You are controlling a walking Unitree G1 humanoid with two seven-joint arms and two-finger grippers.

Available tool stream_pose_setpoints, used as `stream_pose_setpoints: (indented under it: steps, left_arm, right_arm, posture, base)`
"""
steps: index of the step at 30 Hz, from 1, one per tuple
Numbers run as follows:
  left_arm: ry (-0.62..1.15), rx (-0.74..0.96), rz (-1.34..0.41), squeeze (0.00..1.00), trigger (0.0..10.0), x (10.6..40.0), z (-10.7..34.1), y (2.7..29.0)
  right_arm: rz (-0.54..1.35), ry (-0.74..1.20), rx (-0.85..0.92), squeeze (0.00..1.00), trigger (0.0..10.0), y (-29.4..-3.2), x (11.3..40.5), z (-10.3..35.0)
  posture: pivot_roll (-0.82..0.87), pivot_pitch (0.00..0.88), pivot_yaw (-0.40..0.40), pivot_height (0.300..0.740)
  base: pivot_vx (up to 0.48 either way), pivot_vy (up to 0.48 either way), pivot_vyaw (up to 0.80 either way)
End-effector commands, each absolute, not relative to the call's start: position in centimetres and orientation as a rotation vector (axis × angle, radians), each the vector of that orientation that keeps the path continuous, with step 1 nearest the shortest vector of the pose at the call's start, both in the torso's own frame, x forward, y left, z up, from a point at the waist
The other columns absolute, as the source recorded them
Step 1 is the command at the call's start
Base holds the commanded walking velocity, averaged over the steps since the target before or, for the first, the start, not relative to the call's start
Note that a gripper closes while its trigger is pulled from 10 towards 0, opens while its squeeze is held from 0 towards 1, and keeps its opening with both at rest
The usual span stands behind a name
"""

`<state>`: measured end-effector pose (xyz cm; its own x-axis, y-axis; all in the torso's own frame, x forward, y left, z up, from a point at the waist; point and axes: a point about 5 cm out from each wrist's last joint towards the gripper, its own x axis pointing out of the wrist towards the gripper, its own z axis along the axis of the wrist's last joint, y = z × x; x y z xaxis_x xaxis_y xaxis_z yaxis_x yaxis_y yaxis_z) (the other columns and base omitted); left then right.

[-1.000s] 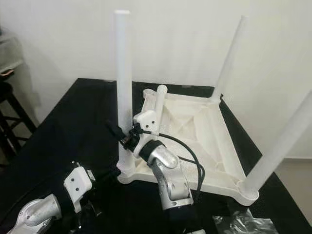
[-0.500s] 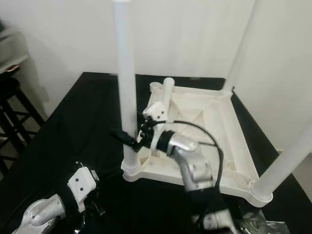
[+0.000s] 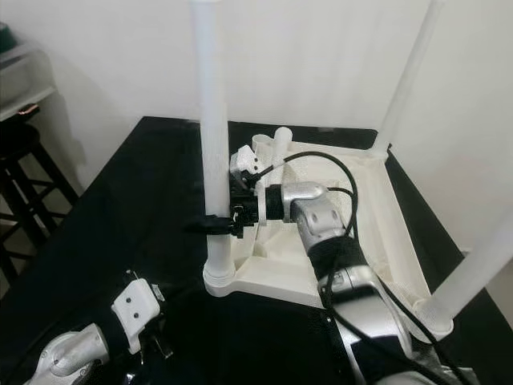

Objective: Building children table

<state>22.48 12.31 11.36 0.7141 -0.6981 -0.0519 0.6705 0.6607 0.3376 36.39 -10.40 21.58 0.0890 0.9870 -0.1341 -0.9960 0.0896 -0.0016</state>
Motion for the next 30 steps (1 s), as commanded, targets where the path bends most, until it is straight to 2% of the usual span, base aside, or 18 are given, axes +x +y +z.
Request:
stream_pose_setpoints:
  steps: [1, 12, 17, 18, 19, 20, 22, 23, 24, 26, 30]
  left_arm:
    - [-0.075, 0.347, -0.777, 0.0, 10.0, 22.2, 11.0, 12.1]
    - [-0.073, 0.343, -0.779, 0.0, 10.0, 22.0, 10.9, 12.1]
    - [-0.071, 0.342, -0.782, 0.0, 10.0, 22.0, 10.9, 12.2]
    - [-0.065, 0.343, -0.784, 0.0, 10.0, 21.9, 11.0, 12.6]
    - [-0.065, 0.343, -0.784, 0.0, 10.0, 21.9, 11.0, 12.6]
    - [-0.063, 0.343, -0.785, 0.0, 10.0, 21.9, 11.0, 12.8]
    - [-0.063, 0.343, -0.785, 0.0, 10.0, 21.9, 11.0, 12.8]
    - [-0.06, 0.345, -0.787, 0.0, 10.0, 22.0, 11.1, 12.9]
    - [-0.057, 0.349, -0.791, 0.0, 10.0, 22.1, 11.0, 13.1]
    - [-0.054, 0.352, -0.795, 0.0, 10.0, 22.3, 11.0, 13.1]
    - [-0.053, 0.362, -0.796, 0.0, 10.0, 22.4, 11.0, 13.2]
  right_arm:
    - [1.48, 0.098, -0.092, 0.0, 0.0, -10.5, 36.7, 21.9]
    - [1.458, 0.057, -0.07, 0.0, 0.0, -12.4, 36.1, 20.6]
    - [1.37, 0.036, -0.081, 0.0, 0.0, -13.2, 35.5, 19.7]
    - [0.817, 0.034, 0.039, 0.0, 0.0, -11.4, 33.9, 15.9]
    - [0.817, 0.034, 0.039, 0.0, 0.0, -11.4, 33.9, 15.9]
    - [0.495, 0.07, 0.118, 0.0, 0.0, -11.4, 32.7, 14.3]
    - [0.495, 0.07, 0.118, 0.0, 0.0, -11.4, 32.7, 14.3]
    - [0.414, 0.138, 0.135, 0.0, 0.0, -10.2, 30.1, 11.9]
    - [0.459, 0.108, 0.111, 0.0, 0.0, -9.2, 29.5, 12.2]
    - [0.586, 0.096, 0.059, 0.0, 0.0, -8.3, 29.5, 12.3]
    - [0.591, 0.138, 0.05, 0.0, 0.0, -8.1, 29.6, 11.7]
  posture:
    - [0.01, 0.0, -0.064, 0.74]
    - [-0.01, 0.0, -0.048, 0.74]
    - [-0.02, 0.0, -0.044, 0.74]
    - [-0.04, 0.0, -0.031, 0.74]
    - [-0.04, 0.0, -0.031, 0.74]
    - [-0.04, 0.0, -0.027, 0.74]
    - [-0.04, 0.0, -0.027, 0.74]
    - [-0.04, 0.0, -0.019, 0.74]
    - [-0.05, 0.0, -0.001, 0.74]
    - [-0.05, 0.0, -0.006, 0.74]
    - [-0.03, 0.0, -0.01, 0.74]
  base:
    - [0.0, 0.0, 0.0]
    - [0.0, 0.0, 0.0]
    - [0.0, 0.0, 0.0]
    - [0.0, 0.0, 0.0]
    - [0.0, 0.0, 0.0]
    - [0.0, 0.0, 0.0]
    - [0.0, 0.0, 0.0]
    - [0.0, 0.0, 0.0]
    - [0.0, 0.0, 0.0]
    - [0.0, 0.0, 0.0]
    - [0.0, 0.0, 0.0]
